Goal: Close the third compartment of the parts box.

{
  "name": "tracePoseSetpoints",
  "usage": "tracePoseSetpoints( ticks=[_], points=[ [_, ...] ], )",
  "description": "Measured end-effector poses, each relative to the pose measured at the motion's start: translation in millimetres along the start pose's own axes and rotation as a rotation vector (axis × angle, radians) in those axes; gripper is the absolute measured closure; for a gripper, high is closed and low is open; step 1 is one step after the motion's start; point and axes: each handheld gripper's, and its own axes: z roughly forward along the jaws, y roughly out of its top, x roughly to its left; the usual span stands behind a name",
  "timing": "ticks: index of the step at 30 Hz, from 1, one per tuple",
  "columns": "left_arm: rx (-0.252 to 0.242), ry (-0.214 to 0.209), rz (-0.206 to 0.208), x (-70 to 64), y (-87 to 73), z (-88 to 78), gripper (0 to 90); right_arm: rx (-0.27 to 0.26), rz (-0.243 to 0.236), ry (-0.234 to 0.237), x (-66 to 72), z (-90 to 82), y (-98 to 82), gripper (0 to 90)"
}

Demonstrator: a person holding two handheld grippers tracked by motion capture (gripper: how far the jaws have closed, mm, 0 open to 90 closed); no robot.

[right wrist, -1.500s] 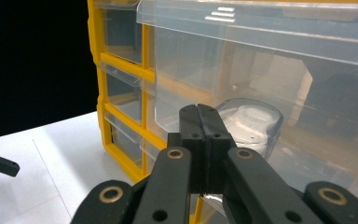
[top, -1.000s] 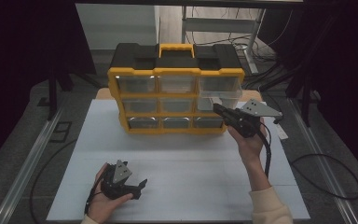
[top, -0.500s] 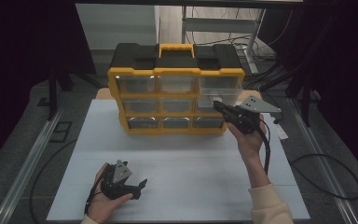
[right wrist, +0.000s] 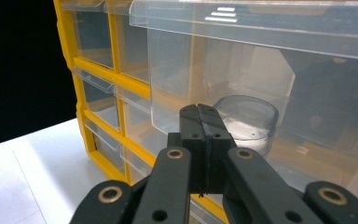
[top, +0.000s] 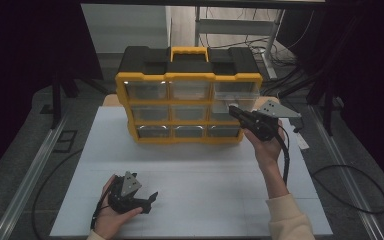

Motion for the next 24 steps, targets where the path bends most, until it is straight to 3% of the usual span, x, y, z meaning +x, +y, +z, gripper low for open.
tracePoseSetpoints(
  ticks=[24],
  points=[
    [0.003,-0.001,0.007,-0.7,-0.1,0.8,6.3,0.010,0.007,-0.007,-5.9,5.4,1.9,89.7]
  ],
)
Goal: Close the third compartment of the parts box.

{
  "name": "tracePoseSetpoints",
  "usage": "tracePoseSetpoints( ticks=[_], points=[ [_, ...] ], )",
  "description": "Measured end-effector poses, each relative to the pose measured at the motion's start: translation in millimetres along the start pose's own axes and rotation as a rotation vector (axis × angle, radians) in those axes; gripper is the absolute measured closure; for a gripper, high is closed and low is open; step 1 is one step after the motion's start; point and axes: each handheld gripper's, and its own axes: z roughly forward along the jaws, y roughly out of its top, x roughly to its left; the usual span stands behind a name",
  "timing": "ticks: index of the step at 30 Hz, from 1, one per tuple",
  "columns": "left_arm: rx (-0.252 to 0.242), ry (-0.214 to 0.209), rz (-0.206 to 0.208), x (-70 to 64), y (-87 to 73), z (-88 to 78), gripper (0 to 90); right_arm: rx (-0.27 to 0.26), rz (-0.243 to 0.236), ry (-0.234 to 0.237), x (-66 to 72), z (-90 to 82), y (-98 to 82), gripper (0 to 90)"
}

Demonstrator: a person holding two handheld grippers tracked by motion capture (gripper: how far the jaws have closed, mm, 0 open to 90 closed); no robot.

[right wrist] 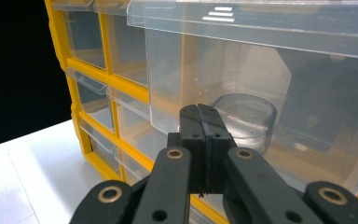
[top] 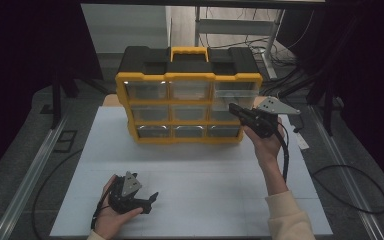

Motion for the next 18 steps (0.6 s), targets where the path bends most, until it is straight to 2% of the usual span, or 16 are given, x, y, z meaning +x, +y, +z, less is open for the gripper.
tracePoseSetpoints(
  ticks=[18],
  points=[
    [0.002,-0.003,0.001,0.0,0.2,0.1,6.5,0.003,0.009,-0.009,-3.1,3.6,0.9,89.7]
  ],
)
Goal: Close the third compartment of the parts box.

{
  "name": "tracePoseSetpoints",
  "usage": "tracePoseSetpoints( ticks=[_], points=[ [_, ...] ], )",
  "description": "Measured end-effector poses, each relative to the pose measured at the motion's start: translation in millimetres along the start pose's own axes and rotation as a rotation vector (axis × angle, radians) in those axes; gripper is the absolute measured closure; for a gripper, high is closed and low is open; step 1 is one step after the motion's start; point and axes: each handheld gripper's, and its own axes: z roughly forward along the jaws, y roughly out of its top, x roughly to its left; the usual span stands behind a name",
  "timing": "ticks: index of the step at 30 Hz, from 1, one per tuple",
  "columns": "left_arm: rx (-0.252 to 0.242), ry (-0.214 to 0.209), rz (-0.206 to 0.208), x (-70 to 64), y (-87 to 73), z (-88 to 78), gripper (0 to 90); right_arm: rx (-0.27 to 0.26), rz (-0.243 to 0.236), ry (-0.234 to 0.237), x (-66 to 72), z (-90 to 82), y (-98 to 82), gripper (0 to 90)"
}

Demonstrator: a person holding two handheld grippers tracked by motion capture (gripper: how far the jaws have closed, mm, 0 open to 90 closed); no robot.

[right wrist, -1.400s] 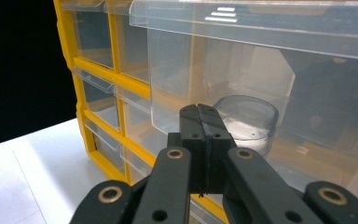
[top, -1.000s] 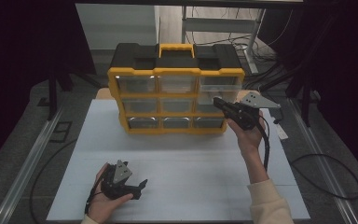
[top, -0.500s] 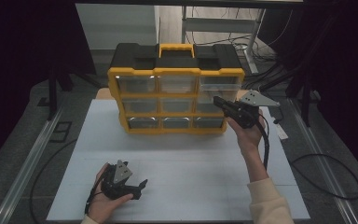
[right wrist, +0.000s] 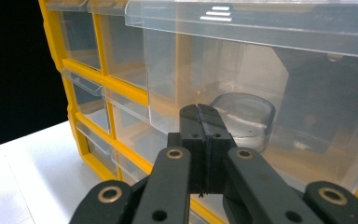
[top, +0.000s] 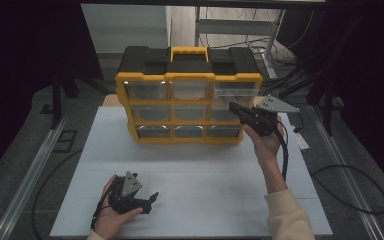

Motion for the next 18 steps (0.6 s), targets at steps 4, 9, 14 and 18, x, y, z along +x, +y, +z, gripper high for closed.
tracePoseSetpoints(
  ticks=[4,9,14,18],
  points=[
    [-0.001,-0.001,-0.001,0.2,0.0,0.0,6.5,0.004,0.002,-0.002,-0.6,0.9,0.6,89.7],
    [-0.002,0.001,-0.001,0.1,0.0,-0.1,6.5,0.004,0.003,-0.003,-1.5,2.2,0.9,89.7],
    [-0.001,0.000,-0.001,0.0,0.0,-0.1,6.5,0.004,0.005,-0.006,-2.9,3.5,0.8,89.7],
    [-0.002,0.001,-0.001,0.2,0.0,-0.2,6.5,0.006,0.006,-0.009,-3.9,5.2,1.0,89.7]
  ],
)
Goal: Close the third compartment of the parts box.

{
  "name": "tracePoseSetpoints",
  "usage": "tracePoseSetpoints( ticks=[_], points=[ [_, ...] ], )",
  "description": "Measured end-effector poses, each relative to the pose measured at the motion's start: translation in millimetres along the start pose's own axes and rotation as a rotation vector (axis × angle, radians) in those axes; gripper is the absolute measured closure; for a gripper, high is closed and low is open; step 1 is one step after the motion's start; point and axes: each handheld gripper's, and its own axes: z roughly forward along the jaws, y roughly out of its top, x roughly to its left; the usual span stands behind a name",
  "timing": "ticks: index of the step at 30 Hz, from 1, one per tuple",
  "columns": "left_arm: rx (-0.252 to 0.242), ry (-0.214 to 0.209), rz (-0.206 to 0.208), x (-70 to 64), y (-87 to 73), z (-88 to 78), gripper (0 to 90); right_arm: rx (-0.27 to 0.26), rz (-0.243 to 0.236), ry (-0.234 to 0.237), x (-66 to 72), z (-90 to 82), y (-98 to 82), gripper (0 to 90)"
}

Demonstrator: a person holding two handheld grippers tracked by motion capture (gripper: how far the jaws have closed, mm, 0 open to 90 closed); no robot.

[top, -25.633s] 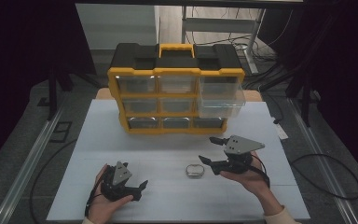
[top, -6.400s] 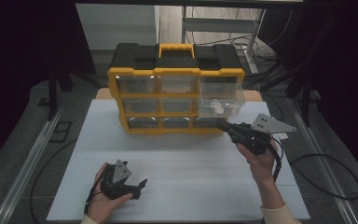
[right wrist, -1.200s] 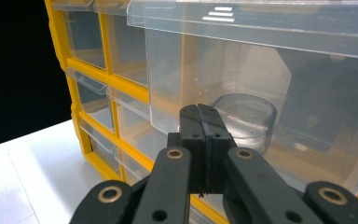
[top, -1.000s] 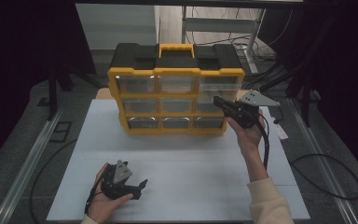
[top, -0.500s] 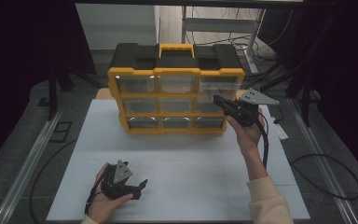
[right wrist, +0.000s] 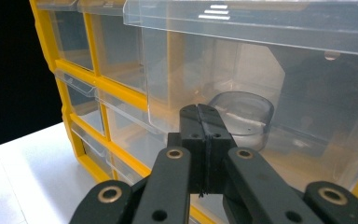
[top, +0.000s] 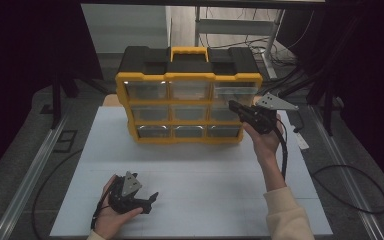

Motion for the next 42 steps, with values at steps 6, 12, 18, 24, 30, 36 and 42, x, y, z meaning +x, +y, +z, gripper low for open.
tracePoseSetpoints(
  ticks=[6,12,18,24,30,36,42],
  points=[
    [0.000,0.001,-0.001,0.0,0.1,-0.1,6.5,0.011,-0.004,-0.008,-0.9,2.9,-0.6,89.6],
    [0.000,0.000,-0.001,-0.1,0.1,-0.1,6.5,0.009,-0.002,-0.011,-2.0,4.4,-0.8,89.7],
    [-0.002,0.001,-0.001,0.1,0.2,-0.5,6.5,0.008,0.006,-0.017,-4.5,7.4,-1.7,89.7],
    [-0.002,0.001,-0.002,0.0,0.3,-0.6,6.5,0.010,0.005,-0.027,-5.7,9.8,-0.9,89.7],
    [-0.002,0.001,-0.003,0.4,0.3,-0.5,6.5,0.012,0.005,-0.032,-7.4,12.2,-0.3,89.7],
    [-0.004,0.000,-0.003,0.6,0.9,-0.5,6.5,0.008,0.016,-0.037,-9.5,14.9,-0.6,89.7],
    [-0.004,0.001,-0.005,1.5,0.5,-0.6,6.5,0.011,0.019,-0.046,-12.8,16.5,-1.5,89.7]
  ],
)
